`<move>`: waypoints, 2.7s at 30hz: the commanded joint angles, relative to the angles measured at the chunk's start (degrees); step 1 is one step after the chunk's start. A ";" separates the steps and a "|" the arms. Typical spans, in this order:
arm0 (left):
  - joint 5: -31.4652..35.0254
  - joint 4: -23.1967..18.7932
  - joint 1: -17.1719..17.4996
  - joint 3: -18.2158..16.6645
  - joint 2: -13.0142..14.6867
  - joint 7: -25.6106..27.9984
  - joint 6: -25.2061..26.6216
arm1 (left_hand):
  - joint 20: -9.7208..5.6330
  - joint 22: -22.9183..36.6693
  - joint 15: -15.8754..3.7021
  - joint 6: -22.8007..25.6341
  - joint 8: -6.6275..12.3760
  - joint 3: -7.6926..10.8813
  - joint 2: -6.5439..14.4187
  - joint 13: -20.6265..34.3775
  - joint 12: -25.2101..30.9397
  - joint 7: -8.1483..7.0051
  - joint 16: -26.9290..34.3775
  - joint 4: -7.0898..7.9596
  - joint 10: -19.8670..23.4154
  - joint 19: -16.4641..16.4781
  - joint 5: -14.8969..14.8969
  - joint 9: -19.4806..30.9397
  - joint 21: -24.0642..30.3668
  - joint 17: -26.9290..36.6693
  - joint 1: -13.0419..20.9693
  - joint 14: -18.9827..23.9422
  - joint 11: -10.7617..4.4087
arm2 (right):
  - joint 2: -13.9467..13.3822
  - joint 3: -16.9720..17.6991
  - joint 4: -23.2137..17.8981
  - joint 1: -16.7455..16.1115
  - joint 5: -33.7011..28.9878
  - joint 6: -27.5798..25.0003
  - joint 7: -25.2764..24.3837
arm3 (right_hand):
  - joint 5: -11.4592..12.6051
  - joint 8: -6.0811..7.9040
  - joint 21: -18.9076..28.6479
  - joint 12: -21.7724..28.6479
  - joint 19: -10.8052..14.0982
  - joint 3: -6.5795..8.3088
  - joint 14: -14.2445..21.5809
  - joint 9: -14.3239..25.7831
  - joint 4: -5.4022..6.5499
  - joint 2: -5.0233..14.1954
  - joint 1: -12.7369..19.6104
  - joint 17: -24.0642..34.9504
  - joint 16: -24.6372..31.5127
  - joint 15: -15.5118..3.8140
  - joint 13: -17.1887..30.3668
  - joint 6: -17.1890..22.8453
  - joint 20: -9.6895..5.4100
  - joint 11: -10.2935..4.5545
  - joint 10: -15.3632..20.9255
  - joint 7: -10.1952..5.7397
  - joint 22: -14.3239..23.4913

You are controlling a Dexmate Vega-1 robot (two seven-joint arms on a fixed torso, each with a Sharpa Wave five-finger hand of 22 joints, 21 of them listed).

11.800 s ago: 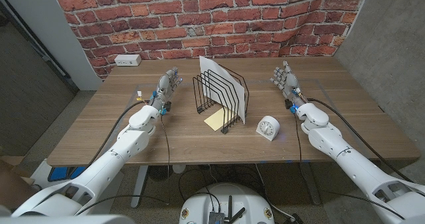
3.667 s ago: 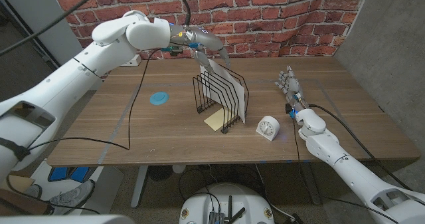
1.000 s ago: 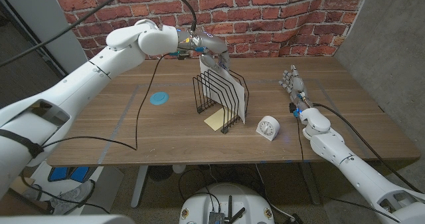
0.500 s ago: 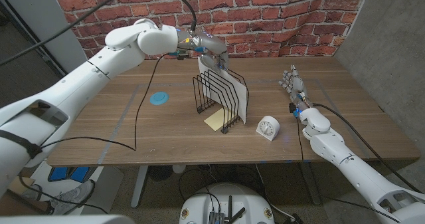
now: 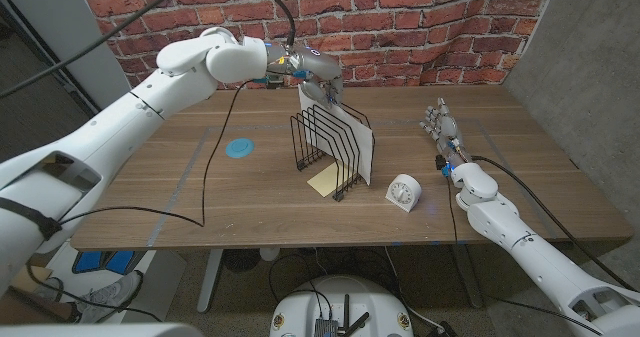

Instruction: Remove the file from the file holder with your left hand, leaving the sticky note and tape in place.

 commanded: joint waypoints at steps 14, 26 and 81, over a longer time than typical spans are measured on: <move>0.70 -3.00 1.19 -1.37 0.85 0.26 1.74 | -8.74 0.35 -1.62 1.27 0.22 -0.69 0.09 0.41 0.30 0.20 0.40 -0.03 1.46 1.49 -0.12 0.15 0.57 0.19 1.41 1.48 -0.09 | -0.56 0.37 -1.06 -0.96 0.30 0.11 0.14 | 0.48 0.09 -0.13 0.00 0.54 0.45 0.36 0.21 0.02 1.38 -0.69 0.04 0.36 0.18 -0.07 0.47 0.26 0.05 0.15 -0.21 0.19; -0.13 -4.91 1.31 -2.50 1.60 -0.75 3.31 | -8.76 0.34 -1.63 1.20 0.01 -0.96 0.01 0.41 0.15 -0.02 0.24 0.08 1.51 1.63 -0.12 0.17 0.50 0.15 1.57 1.62 0.01 | -0.76 0.52 -1.60 -1.34 0.38 0.31 0.25 | 0.46 0.13 -0.14 0.03 0.55 0.55 0.37 0.21 0.03 1.37 -0.71 -0.06 0.39 0.34 -0.07 0.62 0.30 0.11 0.24 -0.05 0.20; -4.69 -9.04 1.98 -7.34 3.51 2.64 9.77 | -8.67 0.30 -1.63 1.44 -0.30 -2.07 0.22 0.54 -0.17 0.00 -0.11 0.30 2.15 2.29 0.12 0.32 0.24 0.17 2.24 2.27 -0.04 | -0.66 0.84 -1.74 -1.77 0.09 1.25 -0.04 | 0.31 0.11 -0.16 0.01 0.52 0.91 0.33 0.21 0.04 1.27 -0.86 -0.36 0.54 0.37 -0.07 0.80 0.24 0.13 0.24 0.03 0.20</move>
